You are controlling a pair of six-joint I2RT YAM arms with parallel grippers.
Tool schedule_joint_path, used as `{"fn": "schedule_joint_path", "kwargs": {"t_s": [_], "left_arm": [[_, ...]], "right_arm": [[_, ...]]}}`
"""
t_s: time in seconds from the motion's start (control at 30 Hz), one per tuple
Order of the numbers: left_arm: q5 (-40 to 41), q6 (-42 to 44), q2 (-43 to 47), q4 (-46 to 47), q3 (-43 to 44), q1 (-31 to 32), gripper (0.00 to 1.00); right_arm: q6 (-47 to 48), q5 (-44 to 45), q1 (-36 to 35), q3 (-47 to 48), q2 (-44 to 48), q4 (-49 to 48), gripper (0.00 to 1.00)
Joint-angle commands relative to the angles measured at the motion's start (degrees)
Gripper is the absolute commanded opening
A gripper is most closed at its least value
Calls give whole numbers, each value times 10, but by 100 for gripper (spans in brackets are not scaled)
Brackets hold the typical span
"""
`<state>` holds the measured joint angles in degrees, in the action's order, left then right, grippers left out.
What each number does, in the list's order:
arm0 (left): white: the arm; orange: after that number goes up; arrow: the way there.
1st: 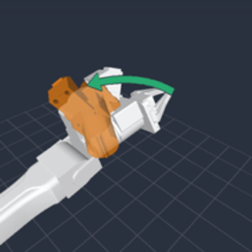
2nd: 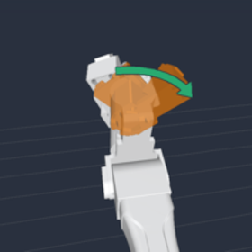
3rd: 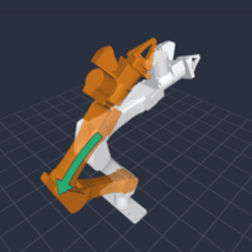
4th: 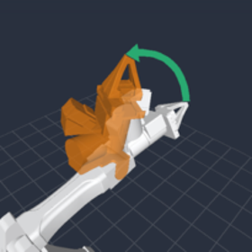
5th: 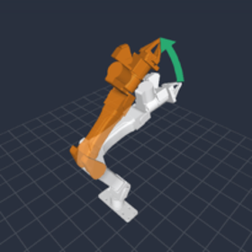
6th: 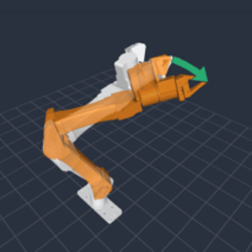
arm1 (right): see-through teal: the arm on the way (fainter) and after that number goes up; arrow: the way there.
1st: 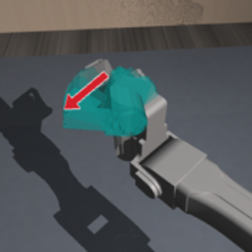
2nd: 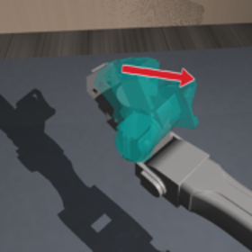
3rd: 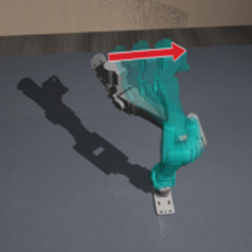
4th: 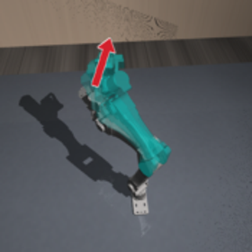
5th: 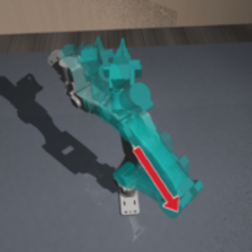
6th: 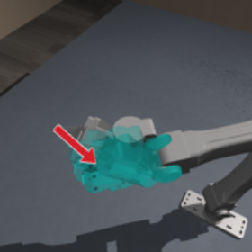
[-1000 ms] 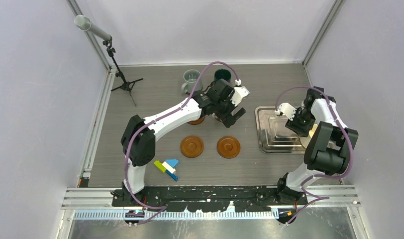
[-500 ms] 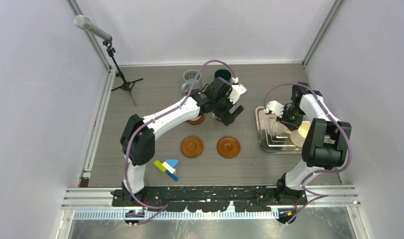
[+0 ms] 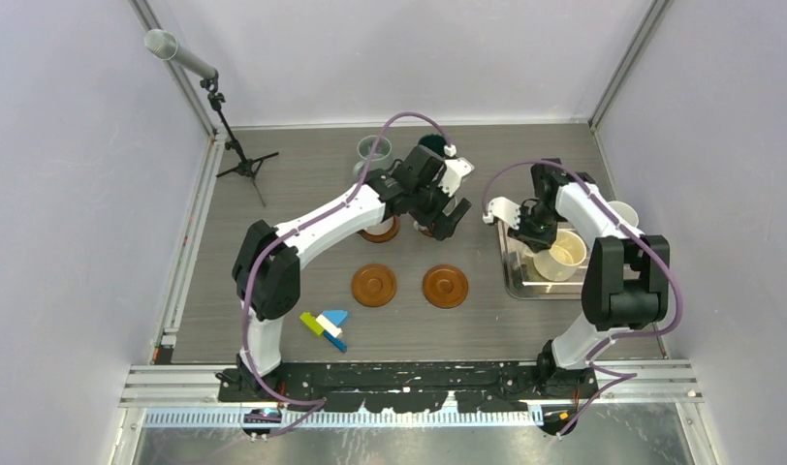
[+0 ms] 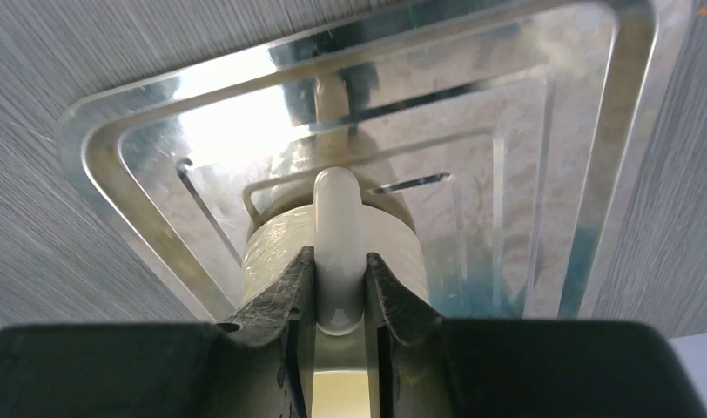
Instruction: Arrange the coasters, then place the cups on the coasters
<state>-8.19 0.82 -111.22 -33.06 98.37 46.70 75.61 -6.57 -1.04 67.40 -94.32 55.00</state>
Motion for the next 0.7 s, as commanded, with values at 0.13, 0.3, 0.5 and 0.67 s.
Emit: {"fn": "schedule_joint_path", "kwargs": {"t_s": [0.13,0.3,0.5,0.67], "left_arm": [[-48,-47,19,36,-1,-26,94],[-76,-25,44,79,-10,-27,97],[-146,63,-13,19,77,-22,97],[-164,164,-129,-122,249,13,92]], "right_arm": [[-61,-70,-34,0,71,-4,42],[-119,-145,-5,23,143,15,58],[-218,-233,110,76,183,30,64],[-301,-300,218,110,184,45,66]]}}
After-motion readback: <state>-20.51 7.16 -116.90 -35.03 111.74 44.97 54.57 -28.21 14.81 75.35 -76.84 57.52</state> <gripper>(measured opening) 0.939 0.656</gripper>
